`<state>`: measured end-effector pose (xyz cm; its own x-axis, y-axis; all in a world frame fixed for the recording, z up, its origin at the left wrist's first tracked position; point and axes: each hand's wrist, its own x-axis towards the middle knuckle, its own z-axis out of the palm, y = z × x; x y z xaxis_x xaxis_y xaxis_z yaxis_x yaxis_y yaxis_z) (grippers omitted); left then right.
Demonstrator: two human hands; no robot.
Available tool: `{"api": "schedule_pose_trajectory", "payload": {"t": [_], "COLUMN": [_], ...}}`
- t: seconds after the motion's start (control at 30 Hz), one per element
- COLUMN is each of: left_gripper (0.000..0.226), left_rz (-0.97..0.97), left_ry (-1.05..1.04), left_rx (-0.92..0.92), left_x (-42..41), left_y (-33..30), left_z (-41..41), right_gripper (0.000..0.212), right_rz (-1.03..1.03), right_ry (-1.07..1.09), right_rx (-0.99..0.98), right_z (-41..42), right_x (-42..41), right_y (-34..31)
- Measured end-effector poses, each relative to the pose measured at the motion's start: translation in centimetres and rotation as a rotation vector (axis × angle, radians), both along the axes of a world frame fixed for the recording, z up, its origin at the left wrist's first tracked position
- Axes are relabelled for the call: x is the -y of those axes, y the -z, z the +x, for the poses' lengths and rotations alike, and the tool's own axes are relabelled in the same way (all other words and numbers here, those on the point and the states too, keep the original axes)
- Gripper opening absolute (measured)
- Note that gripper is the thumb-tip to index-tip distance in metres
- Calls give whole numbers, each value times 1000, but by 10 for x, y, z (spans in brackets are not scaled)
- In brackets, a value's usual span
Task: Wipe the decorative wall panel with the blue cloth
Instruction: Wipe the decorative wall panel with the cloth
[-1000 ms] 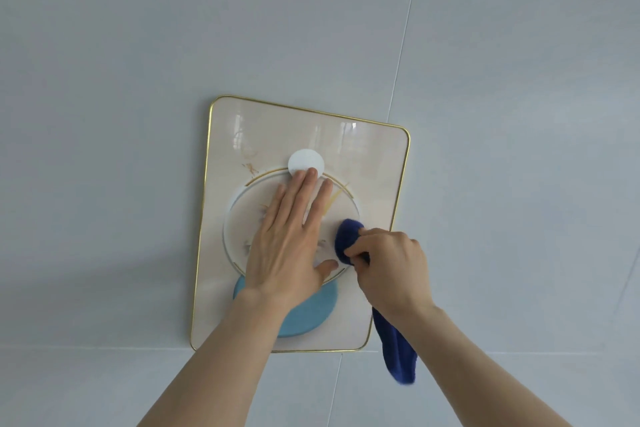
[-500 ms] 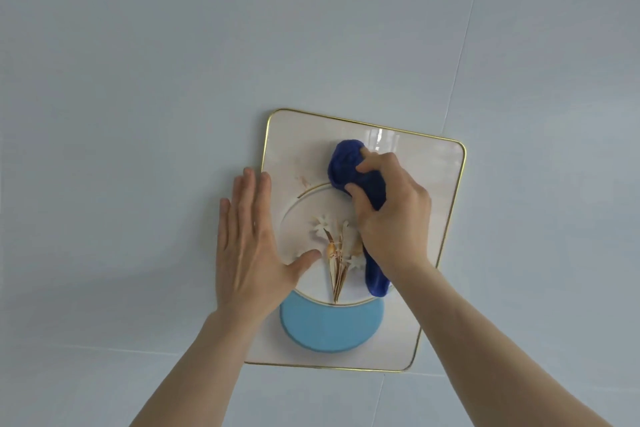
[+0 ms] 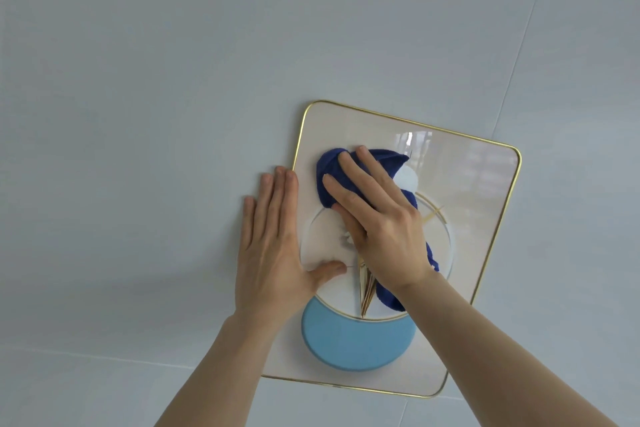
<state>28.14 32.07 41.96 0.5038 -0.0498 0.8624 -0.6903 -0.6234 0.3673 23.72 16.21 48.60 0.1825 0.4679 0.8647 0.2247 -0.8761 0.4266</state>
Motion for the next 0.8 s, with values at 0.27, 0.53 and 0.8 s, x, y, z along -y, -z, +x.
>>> {"api": "schedule_pose_trajectory", "payload": {"t": [0.27,0.53,0.8], "left_gripper": [145,137,145], "left_rz": [-7,-32,-32], "left_ry": [11,12,-3], "left_rx": [10,52,34], "left_x": [1,1,2], "left_y": [-2,-1,-1], "left_z": [1,0,3], "right_gripper": [23,27,22], "right_rz": [143,405,152], "right_ry": [-32,-11,-52], "right_rx": [54,204,97], "right_z": [2,14,15], "right_x": [-12,-45,-32], "right_y": [-15,-38,-14]}}
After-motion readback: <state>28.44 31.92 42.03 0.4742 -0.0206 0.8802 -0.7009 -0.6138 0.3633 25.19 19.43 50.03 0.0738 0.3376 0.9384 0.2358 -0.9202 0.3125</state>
